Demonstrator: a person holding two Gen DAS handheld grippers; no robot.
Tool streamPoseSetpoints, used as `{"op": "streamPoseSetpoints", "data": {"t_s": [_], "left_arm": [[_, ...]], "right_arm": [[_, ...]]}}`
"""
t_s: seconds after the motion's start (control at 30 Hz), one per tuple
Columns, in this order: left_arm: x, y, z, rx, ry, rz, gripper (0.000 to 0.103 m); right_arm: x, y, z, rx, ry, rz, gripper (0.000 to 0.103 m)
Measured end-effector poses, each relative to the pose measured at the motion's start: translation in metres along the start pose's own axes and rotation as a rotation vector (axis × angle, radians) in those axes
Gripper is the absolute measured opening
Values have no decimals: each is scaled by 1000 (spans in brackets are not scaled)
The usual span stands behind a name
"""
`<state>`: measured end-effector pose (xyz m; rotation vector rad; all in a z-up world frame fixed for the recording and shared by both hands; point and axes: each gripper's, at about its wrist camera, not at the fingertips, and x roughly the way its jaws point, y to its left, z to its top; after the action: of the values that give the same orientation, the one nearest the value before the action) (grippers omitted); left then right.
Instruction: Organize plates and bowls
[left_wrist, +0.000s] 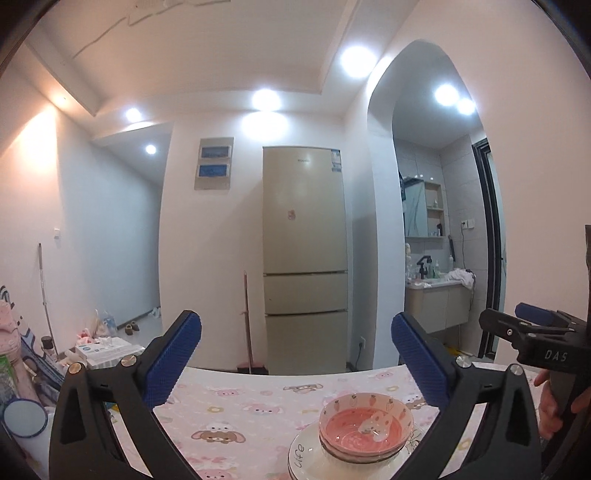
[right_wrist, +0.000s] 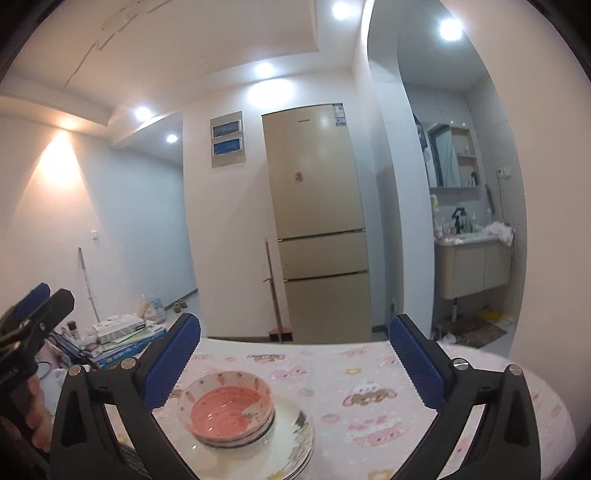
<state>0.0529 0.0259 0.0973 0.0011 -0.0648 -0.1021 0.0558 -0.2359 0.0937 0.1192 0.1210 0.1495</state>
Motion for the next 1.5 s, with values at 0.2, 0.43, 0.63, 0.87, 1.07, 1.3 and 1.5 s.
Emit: {"op": "streamPoseSetpoints", "data": {"t_s": [0.2,0.43,0.63,0.87,1.07,1.3,1.5], "left_arm": [[-14,-14,-24,72,-21,6,103],[-15,-13,-52,82,-10,33,103],[-13,-10,-75,70,41,22,103],[-9,-4,-88,20,104,1,103],[-15,-1,-88,7,85,8,103],[-13,1,-89,0,86,0,103],[-11,0,-90,7,105,-3,103]], "right_arm": [[6,11,-30,-77,20,-6,103],[5,12,-55,-80,15,-20,103],[8,16,-70,-104,2,-36,103],[12,11,-89,-70,44,-34,103],[13,12,-92,-79,44,-46,103],[8,16,-92,-103,29,-56,103],[7,15,-91,-101,24,-58,103]]}}
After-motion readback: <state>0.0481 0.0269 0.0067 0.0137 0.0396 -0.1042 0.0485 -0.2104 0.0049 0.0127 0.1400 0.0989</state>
